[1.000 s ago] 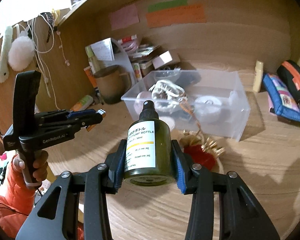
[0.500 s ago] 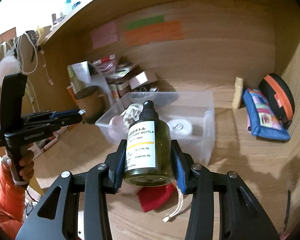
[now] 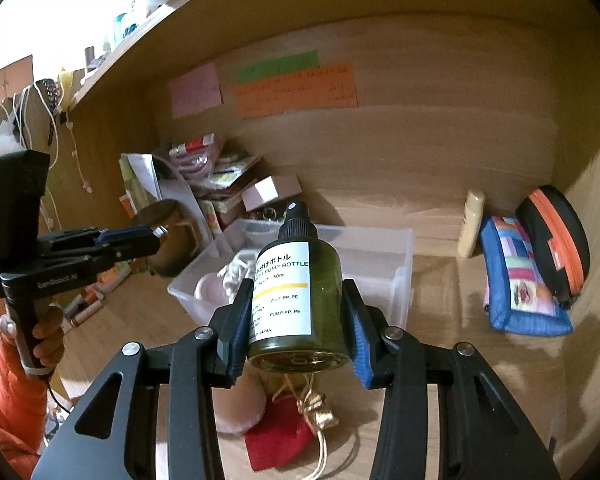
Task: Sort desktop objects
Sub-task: 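Carry the blue card box and green bottle over the clear box with both grippers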
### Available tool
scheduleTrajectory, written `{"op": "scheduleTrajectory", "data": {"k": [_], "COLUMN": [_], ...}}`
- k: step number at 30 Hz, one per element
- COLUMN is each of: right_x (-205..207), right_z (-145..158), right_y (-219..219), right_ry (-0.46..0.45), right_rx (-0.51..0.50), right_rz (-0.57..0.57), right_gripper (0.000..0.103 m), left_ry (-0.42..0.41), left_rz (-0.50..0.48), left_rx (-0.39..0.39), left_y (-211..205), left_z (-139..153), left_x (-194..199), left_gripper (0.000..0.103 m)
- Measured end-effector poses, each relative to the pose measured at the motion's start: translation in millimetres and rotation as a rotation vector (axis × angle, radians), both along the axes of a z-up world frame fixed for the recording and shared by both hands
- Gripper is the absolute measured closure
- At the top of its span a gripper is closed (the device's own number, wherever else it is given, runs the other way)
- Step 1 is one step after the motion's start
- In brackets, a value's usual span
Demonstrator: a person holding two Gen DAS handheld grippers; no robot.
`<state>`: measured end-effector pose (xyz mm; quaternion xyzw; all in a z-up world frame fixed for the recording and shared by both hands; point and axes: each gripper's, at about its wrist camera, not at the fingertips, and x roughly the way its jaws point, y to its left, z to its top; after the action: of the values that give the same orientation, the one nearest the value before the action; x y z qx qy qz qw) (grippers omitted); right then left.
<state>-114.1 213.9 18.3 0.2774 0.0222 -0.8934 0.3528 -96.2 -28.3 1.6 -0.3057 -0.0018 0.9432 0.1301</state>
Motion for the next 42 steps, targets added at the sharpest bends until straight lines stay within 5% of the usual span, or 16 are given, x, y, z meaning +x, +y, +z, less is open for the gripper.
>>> {"op": "scheduleTrajectory", "data": {"k": [22,42], "right_x": [-63.8,-107.6], "right_z": [-6.9,-68.2], "right_y": [-60.0,-102.0], "right_ry": [-0.043,-0.190], "right_rx": [0.077,0.196], "right_rz": [0.060,0.062], "right_gripper": [0.065,0.065], "left_ry": [-0.105,-0.186], "left_rz": [0.003,-0.026], "left_rx": [0.017,-0.026], "left_y": [-9.5,0.2], "left_z": [-21.9,-61.8], "left_x": [-80.7,-115.7], "left_gripper": [0.077,0.077]}}
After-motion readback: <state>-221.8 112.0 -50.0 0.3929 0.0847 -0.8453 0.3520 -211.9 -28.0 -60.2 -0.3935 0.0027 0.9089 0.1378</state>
